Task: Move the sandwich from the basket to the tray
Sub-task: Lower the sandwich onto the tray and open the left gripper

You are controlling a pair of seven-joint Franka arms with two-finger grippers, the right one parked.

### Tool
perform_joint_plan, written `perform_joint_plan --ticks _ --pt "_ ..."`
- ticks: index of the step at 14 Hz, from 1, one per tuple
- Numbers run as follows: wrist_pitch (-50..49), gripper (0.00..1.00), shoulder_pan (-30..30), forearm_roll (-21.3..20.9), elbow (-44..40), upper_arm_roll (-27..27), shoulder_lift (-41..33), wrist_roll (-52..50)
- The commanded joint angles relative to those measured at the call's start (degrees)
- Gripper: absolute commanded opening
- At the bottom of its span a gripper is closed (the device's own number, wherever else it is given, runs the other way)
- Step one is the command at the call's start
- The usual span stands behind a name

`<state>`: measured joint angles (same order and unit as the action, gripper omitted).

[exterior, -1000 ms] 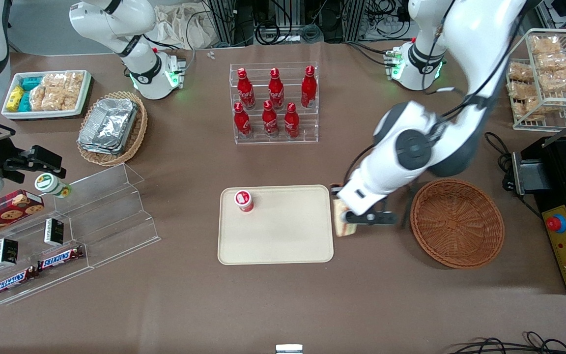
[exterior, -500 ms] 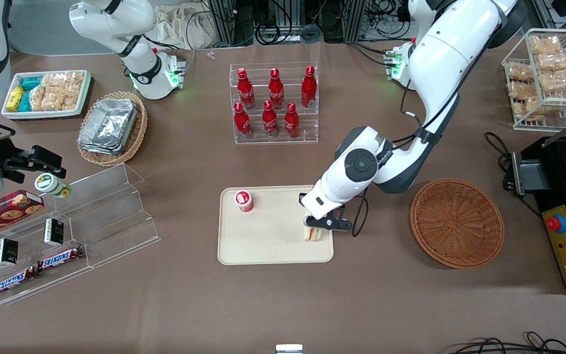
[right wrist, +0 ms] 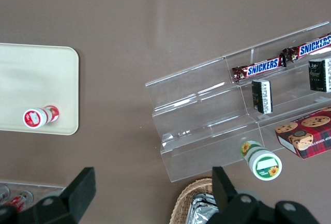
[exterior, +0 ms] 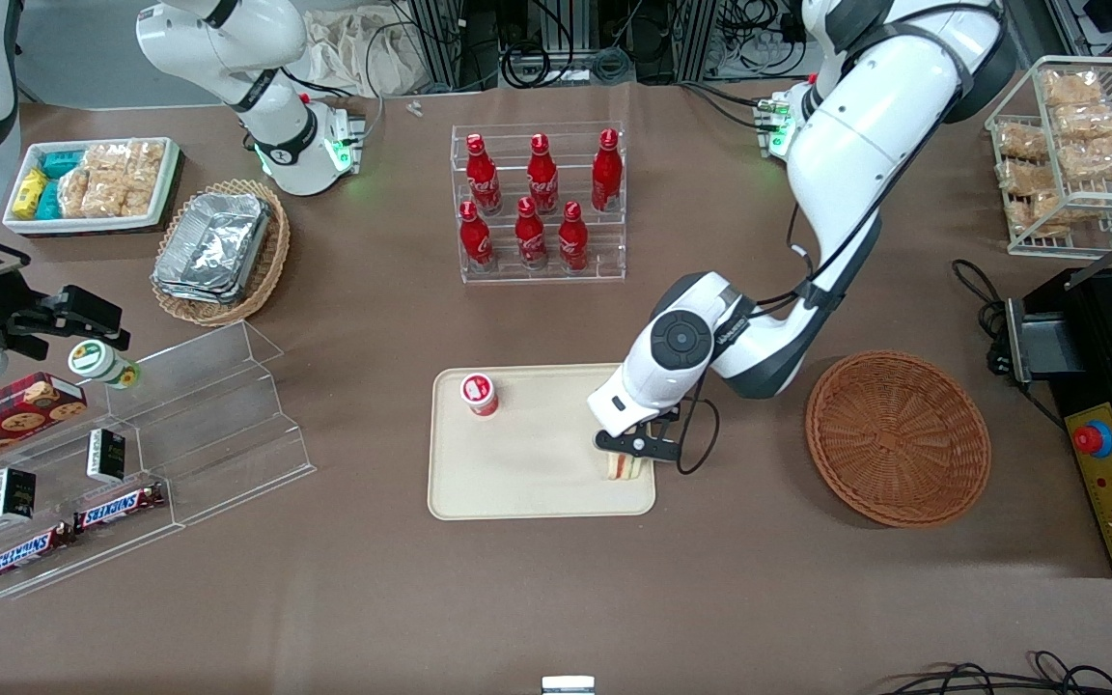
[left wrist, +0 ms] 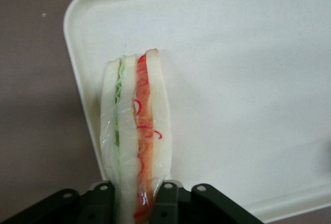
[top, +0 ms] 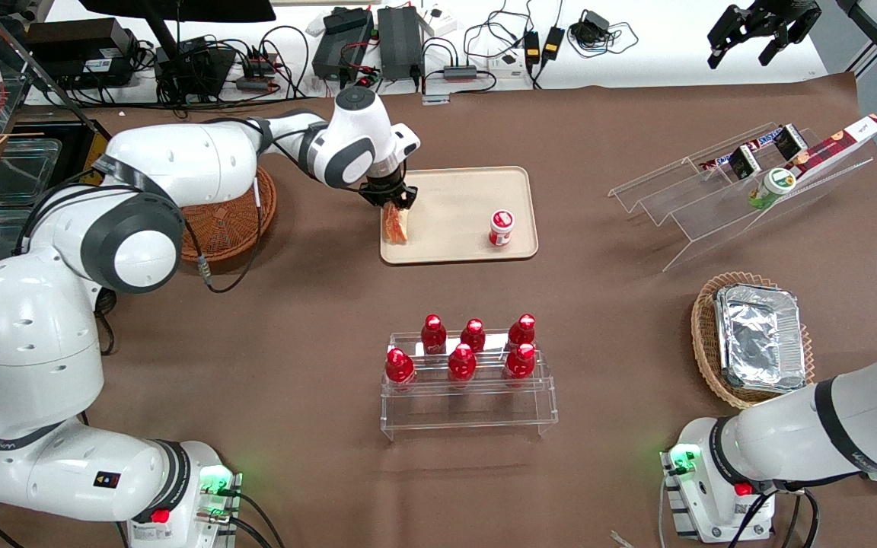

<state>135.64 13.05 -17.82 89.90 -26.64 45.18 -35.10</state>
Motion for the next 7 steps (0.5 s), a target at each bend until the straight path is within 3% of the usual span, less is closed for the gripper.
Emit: perform_joint_plan --ticks 1,4,7 --pt "1.6 1.0 0.7 -2.7 -1.5 0.2 0.5 -4.0" --pt "-1.4 1.0 0.0 -1.3 -2.0 0.1 -7.2 -7.3" --pt "-20.9 1.0 -0.6 -0.7 -9.0 0.1 -13.7 -10.5"
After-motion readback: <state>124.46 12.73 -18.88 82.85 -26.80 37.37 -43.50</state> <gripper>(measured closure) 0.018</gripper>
